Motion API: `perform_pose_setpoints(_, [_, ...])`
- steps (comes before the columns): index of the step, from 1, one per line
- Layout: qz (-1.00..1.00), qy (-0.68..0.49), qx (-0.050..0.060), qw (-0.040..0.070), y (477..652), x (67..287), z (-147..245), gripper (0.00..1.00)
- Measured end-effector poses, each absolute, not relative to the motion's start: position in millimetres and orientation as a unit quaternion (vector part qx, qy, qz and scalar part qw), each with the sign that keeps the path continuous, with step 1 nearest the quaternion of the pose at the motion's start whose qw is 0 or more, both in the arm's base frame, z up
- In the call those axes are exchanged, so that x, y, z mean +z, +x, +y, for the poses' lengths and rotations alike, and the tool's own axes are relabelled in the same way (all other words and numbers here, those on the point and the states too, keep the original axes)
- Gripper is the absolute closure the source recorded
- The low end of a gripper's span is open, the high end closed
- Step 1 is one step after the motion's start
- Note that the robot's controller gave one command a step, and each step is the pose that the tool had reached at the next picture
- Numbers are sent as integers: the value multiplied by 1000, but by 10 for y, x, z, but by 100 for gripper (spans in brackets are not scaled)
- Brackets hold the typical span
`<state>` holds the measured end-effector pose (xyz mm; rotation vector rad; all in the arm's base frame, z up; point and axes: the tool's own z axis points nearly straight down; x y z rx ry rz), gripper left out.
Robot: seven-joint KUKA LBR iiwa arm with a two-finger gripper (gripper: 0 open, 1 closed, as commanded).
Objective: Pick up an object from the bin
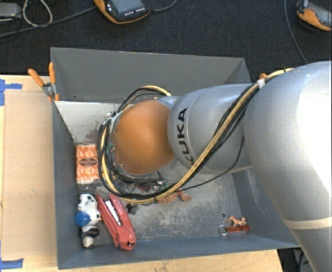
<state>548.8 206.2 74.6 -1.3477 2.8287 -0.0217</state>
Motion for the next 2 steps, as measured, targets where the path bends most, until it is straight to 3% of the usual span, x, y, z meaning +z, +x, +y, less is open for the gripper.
perform_pose_setpoints(2, [903, -430, -5, 1, 5455, 1191, 2085, 100])
